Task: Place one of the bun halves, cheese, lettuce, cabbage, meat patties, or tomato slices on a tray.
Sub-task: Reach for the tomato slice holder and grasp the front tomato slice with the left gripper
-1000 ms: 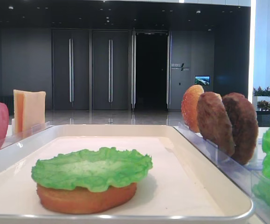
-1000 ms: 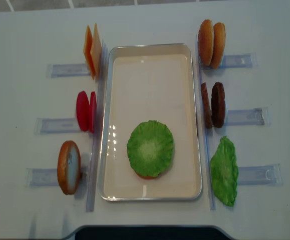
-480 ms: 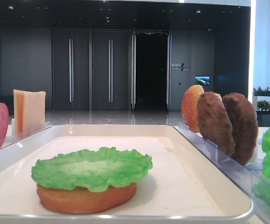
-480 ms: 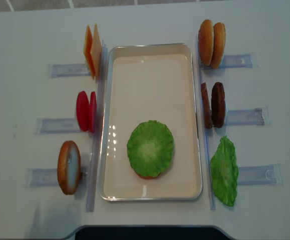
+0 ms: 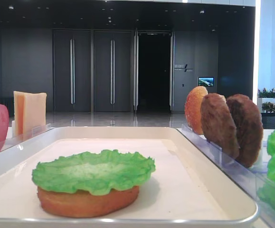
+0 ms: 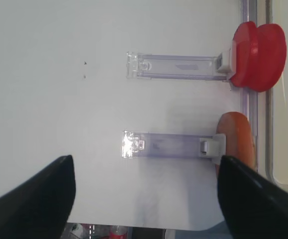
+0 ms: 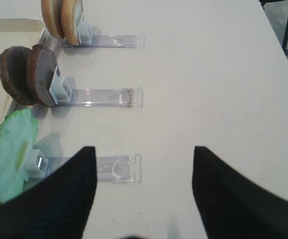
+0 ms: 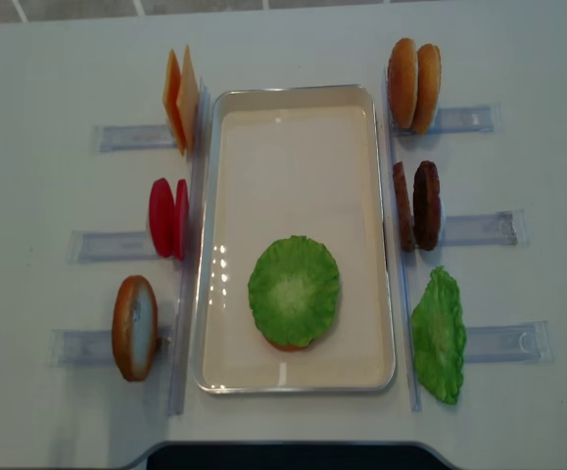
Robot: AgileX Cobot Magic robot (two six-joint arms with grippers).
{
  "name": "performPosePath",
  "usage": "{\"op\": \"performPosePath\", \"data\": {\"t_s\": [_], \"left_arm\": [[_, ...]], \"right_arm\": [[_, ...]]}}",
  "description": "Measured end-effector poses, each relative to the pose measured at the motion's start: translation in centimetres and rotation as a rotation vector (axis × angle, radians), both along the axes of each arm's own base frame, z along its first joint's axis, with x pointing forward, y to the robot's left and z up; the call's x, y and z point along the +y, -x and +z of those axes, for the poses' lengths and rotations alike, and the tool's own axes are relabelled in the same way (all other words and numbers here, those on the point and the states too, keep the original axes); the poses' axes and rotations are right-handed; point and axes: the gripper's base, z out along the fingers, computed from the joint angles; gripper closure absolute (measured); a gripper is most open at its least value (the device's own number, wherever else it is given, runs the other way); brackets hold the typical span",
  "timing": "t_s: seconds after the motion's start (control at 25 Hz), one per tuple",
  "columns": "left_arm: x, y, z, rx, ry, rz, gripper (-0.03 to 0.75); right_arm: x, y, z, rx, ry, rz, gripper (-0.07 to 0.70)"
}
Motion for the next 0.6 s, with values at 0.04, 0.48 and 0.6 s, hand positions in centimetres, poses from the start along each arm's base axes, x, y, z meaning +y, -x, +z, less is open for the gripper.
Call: {"op": "performPosePath", "data": {"t_s": [0.04,0.48,0.6], "left_arm": [[0.1,-0.8,0.3,0.012,-0.001,-0.003,0.024],[0.8,-10.6,-0.3,0.169,-0.005,-0.037,0.024],[0.9,-12.9,-0.9,0.200,-0.002,-0.037,0.024]], "right_arm": [[0.0,0.0,0.0,0.000,0.000,0.000,0.200],[0.0,0.0,0.0,0.000,0.000,0.000,0.200],[0.0,0.0,0.0,0.000,0.000,0.000,0.200]]}}
